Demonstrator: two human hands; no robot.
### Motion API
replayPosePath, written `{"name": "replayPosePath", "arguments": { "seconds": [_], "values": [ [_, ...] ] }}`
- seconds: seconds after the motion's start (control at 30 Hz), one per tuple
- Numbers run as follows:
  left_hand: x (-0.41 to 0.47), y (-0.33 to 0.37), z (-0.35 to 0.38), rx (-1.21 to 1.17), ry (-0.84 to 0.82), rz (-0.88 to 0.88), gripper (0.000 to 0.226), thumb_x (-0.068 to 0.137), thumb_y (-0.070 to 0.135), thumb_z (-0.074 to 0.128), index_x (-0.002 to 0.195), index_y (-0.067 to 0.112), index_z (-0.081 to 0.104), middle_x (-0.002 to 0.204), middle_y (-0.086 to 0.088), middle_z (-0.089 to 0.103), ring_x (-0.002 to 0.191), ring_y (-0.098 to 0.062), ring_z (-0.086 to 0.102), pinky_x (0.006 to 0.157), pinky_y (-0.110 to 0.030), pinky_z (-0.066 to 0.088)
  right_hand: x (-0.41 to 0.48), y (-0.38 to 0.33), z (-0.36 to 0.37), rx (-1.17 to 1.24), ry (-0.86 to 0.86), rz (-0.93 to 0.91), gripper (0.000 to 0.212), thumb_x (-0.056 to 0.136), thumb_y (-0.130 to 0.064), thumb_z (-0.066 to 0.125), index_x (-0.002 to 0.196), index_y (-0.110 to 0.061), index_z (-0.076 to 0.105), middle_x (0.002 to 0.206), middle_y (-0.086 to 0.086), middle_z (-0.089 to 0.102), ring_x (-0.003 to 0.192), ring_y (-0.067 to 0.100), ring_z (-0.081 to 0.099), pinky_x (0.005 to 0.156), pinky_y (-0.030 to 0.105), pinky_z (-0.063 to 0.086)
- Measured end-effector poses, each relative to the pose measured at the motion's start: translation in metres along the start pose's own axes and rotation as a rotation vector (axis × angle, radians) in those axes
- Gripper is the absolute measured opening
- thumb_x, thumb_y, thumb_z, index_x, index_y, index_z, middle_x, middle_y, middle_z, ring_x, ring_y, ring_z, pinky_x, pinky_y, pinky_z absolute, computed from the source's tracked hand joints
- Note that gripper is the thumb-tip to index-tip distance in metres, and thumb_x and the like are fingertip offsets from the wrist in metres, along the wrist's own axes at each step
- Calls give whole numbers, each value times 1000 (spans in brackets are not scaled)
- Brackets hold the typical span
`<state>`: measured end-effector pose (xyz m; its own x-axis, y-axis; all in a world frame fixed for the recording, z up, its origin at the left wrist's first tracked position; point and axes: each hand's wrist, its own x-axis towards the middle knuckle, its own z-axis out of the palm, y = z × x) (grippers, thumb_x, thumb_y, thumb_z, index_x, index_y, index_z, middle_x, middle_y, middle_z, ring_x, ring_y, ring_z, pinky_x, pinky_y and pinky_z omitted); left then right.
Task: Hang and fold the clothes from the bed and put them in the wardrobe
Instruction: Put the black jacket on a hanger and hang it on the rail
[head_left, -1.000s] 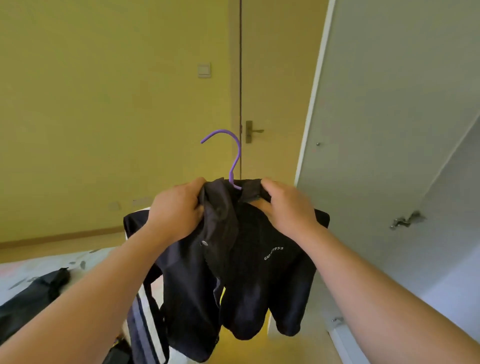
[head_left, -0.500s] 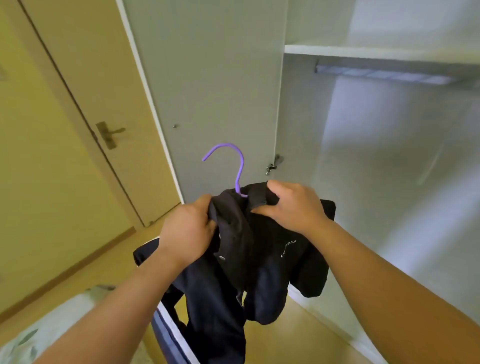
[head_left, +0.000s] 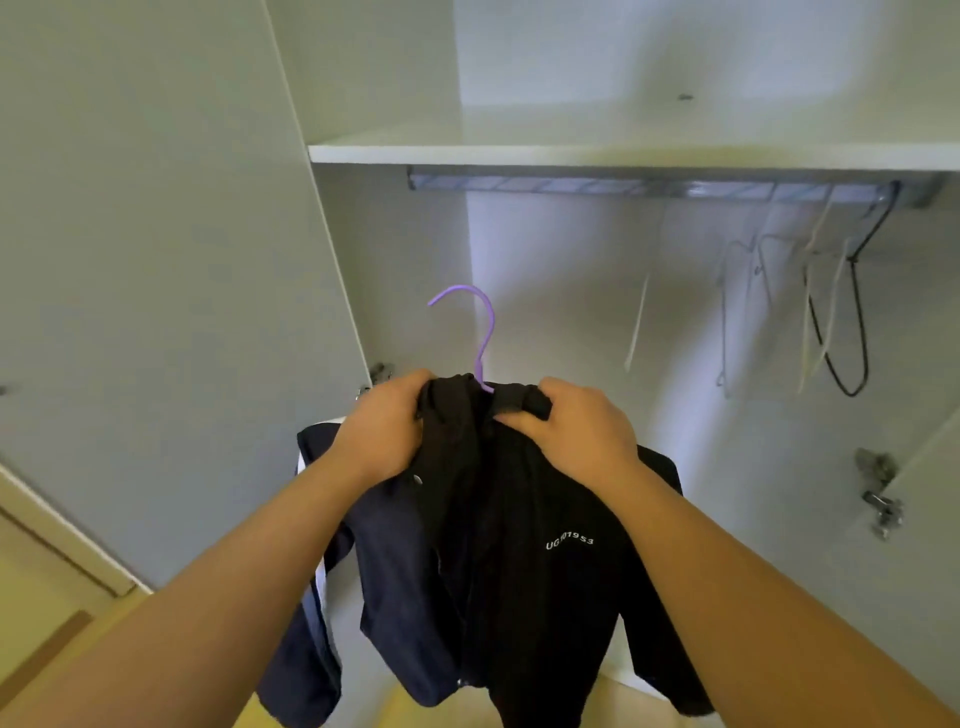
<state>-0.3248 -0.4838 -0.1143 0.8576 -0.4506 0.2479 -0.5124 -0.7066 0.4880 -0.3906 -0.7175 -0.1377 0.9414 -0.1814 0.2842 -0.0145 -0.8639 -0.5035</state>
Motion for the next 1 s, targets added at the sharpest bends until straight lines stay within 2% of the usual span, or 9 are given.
{"name": "replayPosePath", "arguments": {
  "seconds": [0.1, 0.23, 0.43, 0.53, 0.63, 0.7, 0.8, 0.93, 1.0],
  "values": [
    [48, 10, 15, 40, 1, 59, 36, 89, 3, 57, 123, 15, 64, 112, -10, 70, 104, -34, 65, 92, -47, 50, 23, 19, -5, 66, -1, 120, 54, 83, -79, 55, 74, -26, 50, 69, -7, 58, 60, 13, 56, 49, 31, 37],
    [107, 19, 33, 102, 56, 65, 43, 84, -1, 58, 122, 17, 69, 118, -7, 71, 109, -33, 64, 96, -46, 50, 53, 37, -2, 208, -47, 223, 44, 88, -63, 62, 76, -22, 51, 74, -3, 58, 65, 17, 58, 53, 31, 39],
    [189, 19, 68, -65, 69, 60, 39, 91, -4, 57, 123, 13, 70, 120, -8, 68, 108, -26, 64, 92, -27, 46, 98, 48, 4, 545, -76, 346, 32, 89, -51, 64, 90, -19, 63, 73, 0, 66, 67, 16, 67, 53, 28, 46],
    [231, 19, 84, -151, 37, 109, 37, 94, -1, 56, 124, 16, 69, 115, -2, 67, 100, -19, 62, 89, -26, 46, 122, 53, 6, 602, -23, 408, 34, 89, -52, 63, 99, -20, 64, 79, 0, 68, 69, 14, 67, 54, 26, 45],
    [280, 18, 98, -201, 3, 174, 37, 95, 3, 57, 127, 20, 68, 122, -3, 68, 105, -17, 61, 95, -28, 47, 151, 64, 10, 579, 75, 456, 27, 94, -46, 59, 100, -19, 58, 81, -1, 64, 67, 10, 61, 47, 20, 40],
    [314, 21, 108, -237, -19, 204, 36, 97, 7, 57, 128, 21, 67, 124, -2, 68, 105, -15, 60, 94, -25, 46, 172, 74, 13, 570, 155, 470, 23, 98, -40, 56, 99, -17, 55, 78, -2, 59, 63, 8, 57, 43, 16, 37],
    [363, 30, 120, -259, -57, 244, 32, 99, 16, 57, 129, 24, 65, 124, 4, 67, 101, -11, 59, 85, -16, 44, 204, 89, 14, 531, 284, 510, 27, 101, -35, 53, 112, -11, 55, 82, -2, 58, 68, 9, 57, 50, 21, 37],
    [413, 43, 138, -310, -140, 311, 28, 99, 25, 61, 126, 25, 66, 122, 4, 69, 102, -16, 66, 95, -35, 54, 238, 110, 18, 446, 427, 580, 33, 102, -35, 51, 120, -8, 53, 83, -7, 52, 71, 5, 50, 54, 20, 33],
    [430, 51, 149, -366, -164, 350, 27, 97, 25, 64, 124, 23, 68, 118, 4, 70, 101, -17, 68, 96, -38, 55, 247, 120, 17, 438, 481, 627, 32, 101, -34, 52, 120, -8, 54, 82, -10, 51, 71, 4, 50, 56, 20, 33]
  ]
}}
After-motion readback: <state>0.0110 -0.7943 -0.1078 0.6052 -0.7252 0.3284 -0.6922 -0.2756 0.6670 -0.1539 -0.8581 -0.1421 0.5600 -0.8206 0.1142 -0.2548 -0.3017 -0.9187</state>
